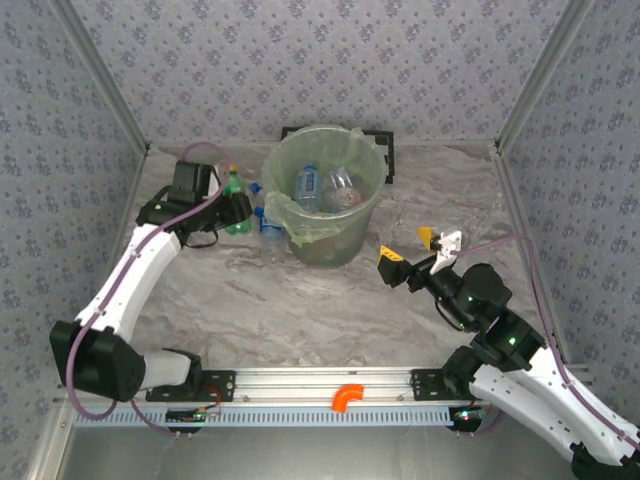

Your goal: Put the plastic bottles in the bin

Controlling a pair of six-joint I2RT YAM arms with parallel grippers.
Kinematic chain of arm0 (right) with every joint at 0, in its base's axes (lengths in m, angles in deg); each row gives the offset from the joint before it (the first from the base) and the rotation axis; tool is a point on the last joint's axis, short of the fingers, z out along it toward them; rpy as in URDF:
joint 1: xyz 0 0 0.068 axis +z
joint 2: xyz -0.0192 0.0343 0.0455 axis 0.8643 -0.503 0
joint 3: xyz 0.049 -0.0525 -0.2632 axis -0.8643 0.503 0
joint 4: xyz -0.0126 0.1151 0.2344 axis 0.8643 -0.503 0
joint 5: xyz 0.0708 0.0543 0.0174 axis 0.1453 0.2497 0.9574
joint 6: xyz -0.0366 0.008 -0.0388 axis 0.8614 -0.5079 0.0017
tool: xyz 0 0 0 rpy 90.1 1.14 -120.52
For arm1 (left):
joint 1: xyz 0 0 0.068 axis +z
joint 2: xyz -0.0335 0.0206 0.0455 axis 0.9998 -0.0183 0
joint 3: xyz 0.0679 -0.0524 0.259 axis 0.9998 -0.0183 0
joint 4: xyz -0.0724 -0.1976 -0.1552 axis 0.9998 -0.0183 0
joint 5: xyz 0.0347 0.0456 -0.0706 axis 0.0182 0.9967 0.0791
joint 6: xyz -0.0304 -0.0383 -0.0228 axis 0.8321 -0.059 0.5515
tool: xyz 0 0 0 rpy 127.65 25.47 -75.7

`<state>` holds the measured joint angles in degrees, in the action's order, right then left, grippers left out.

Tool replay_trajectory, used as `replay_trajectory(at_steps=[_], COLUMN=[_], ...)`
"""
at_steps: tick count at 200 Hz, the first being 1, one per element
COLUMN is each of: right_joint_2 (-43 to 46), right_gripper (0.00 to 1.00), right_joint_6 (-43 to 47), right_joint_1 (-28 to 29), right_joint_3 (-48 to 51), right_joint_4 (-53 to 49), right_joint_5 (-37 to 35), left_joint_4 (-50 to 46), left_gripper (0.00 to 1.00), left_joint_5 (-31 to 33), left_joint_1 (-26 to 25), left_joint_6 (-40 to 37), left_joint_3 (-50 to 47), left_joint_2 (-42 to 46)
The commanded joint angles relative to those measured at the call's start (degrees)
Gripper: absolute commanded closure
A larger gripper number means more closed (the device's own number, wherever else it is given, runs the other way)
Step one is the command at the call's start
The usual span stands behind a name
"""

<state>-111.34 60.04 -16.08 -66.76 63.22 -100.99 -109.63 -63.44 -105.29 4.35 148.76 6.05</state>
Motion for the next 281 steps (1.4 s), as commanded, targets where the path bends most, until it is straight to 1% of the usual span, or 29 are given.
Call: replay_trajectory(at_steps=[1,33,47,63,92,117,150,165,183,220,281], right_joint_2=[0.64,0.45,0.35,0.21,0.22,0.35,0.87,1.17,1.46,2.03,2.99], right_gripper=[0.01,0.01,0.01,0.0,0.01,0.01,0.01,0.01,0.0,0.0,0.01], right_joint_6=[-0.48,-0.84,-0.97,-0.99,-1.32,-1.68,-2.03,-2.03,-1.96,-1.77,-1.85], right_joint_1=[-0.37,-0.36,-0.34,-0.32,-0.24,-0.22,-0.02,-0.01,0.09,0.06,0.13], right_joint_3=[-2.15,-2.75,-3.37,-3.89,-5.0,-5.93,-6.94,-7.37,-7.78,-7.95,-7.4], right_joint_4=[0.13,-0.03,-0.5,-0.89,-1.33,-2.34,-3.53,-4.07,-4.83,-5.6,-6.05], right_joint_5=[-1.15,-0.97,-0.8,-0.8,-0.97,-0.97,-1.41,-1.7,-1.98,-2.53,-2.91], left_joint_4=[-3.33,-1.36,-0.01,5.95,12.76,17.9,24.54,25.32,26.57,25.97,24.4], left_gripper=[0.43,0.43,0.43,0.43,0.43,0.44,0.44,0.44,0.45,0.45,0.44], left_joint_5=[3.16,6.34,7.42,8.75,12.36,14.17,15.66,17.79,18.69,16.71,15.02], left_joint_1=[-2.78,-9.27,-11.94,-15.5,-22.04,-25.28,-27.11,-28.03,-28.87,-29.35,-29.9], left_joint_6=[1.27,4.79,8.27,12.52,17.51,22.31,29.19,31.94,33.94,39.5,41.52], left_joint_3=[6.37,12.57,14.52,14.82,17.04,18.46,19.58,20.99,22.55,26.55,32.1], left_joint_2=[2.99,1.84,0.87,0.0,-3.69,-7.69,-12.41,-14.54,-16.98,-22.81,-28.59])
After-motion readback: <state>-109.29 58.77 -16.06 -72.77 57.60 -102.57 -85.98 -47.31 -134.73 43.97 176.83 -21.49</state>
